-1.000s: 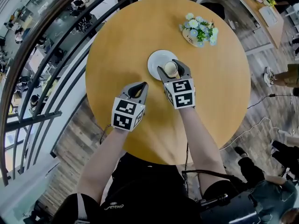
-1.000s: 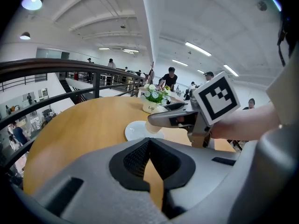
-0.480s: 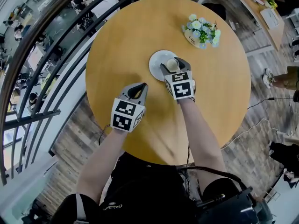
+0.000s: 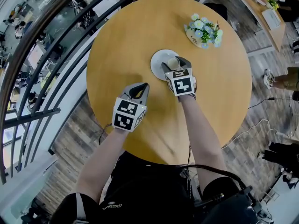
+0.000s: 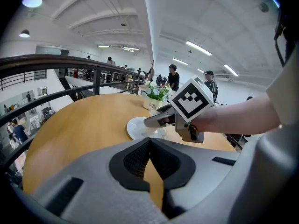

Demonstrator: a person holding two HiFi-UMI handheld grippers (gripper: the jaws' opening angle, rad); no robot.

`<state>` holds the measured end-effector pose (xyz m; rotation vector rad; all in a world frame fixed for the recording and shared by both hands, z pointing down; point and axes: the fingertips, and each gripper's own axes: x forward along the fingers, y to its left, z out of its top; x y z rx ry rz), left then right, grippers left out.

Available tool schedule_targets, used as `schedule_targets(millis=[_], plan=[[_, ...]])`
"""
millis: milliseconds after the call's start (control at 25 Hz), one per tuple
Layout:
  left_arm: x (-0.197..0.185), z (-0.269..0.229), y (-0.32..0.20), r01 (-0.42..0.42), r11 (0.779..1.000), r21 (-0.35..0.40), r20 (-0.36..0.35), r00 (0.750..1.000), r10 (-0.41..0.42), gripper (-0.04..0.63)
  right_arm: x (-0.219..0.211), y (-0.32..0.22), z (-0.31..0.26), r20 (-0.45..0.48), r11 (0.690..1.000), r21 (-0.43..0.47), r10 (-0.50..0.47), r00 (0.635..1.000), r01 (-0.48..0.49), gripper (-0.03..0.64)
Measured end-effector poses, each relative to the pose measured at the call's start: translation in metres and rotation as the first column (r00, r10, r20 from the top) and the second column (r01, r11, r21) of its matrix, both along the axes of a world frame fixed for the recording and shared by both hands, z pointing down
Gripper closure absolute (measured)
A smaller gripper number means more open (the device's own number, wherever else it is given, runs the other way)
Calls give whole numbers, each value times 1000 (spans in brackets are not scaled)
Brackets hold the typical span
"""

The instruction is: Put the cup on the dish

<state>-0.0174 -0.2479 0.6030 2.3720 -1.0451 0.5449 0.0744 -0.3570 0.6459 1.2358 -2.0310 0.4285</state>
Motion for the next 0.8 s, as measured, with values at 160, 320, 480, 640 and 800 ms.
schedule_targets(millis=[160,320,480,640,800], plan=[[2,3,1,-11,1000,-7,0,1000,11,595,0,-2,4,-4,1000,-12,-2,1000,2,356],[3,3,3,-18,1000,-6,0,1000,18,595,-3,-5,3,-9,1000,-14,-8,1000,8,357],[1,6,6,-26,1000,-11,7,1000,26,595,-5,-5,4,-10,1000,-14,-2,1000,2,356],[-2,5,6,-22,1000,-11,7,1000,22,595,-10,-8,3,-11,1000,-9,-6,1000,6,356],[-2,2,6,-18,1000,-8,3,1000,18,595,-11,-10,4,10,1000,-21,1,1000,-1,356]])
